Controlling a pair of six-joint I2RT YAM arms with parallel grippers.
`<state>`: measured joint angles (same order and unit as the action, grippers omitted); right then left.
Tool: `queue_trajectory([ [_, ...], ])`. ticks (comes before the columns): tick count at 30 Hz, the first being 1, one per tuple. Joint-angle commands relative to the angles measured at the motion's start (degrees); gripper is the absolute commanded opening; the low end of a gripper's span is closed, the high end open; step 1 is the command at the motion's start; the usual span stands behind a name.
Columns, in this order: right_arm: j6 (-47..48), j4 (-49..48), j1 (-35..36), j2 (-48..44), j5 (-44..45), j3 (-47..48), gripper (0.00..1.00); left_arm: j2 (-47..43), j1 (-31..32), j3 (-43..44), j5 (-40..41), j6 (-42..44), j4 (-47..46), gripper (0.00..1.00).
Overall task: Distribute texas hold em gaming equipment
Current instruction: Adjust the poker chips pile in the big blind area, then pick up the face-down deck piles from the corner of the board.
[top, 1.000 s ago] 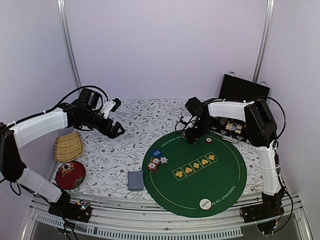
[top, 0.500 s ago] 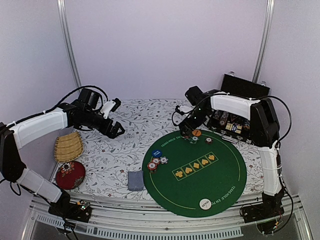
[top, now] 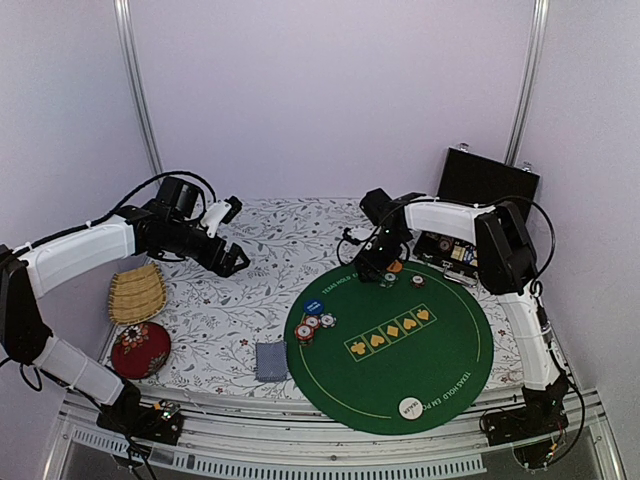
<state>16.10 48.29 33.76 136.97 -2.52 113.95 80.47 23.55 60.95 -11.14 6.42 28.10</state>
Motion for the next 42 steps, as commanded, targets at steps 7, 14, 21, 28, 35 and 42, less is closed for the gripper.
queue_trajectory([
  [7, 0.40, 1.94, 0.56, 3.38, 1.18, 1.27, 0.56, -0.68, -0.64, -0.65, -0.48, 0.27, -0.24, 0.98],
  [14, 1.09, 4.10, 0.52, 2.13, 1.13, -0.18, 0.28, -0.91, -0.63, -0.66, -0.25, 0.29, -0.23, 0.98],
  [21, 1.38, 3.43, 0.59, 1.10, 1.22, -0.12, 0.52, -0.93, -0.69, -0.66, -0.40, 0.28, -0.24, 0.98],
  [28, 2.43, 1.29, 1.89, -1.74, 1.16, 0.02, 1.00, -0.76, -0.68, -0.48, -0.61, 0.16, -0.21, 0.98],
  [35, 4.15, -2.16, 3.13, -8.01, 4.01, 4.66, 0.99, -0.86, -0.61, -0.37, 0.08, -0.10, -0.55, 0.97],
  [42, 5.61, -14.91, 3.25, -20.62, 7.63, 2.53, 0.99, -3.20, -0.61, -1.20, 2.72, -0.34, -3.68, 0.98],
])
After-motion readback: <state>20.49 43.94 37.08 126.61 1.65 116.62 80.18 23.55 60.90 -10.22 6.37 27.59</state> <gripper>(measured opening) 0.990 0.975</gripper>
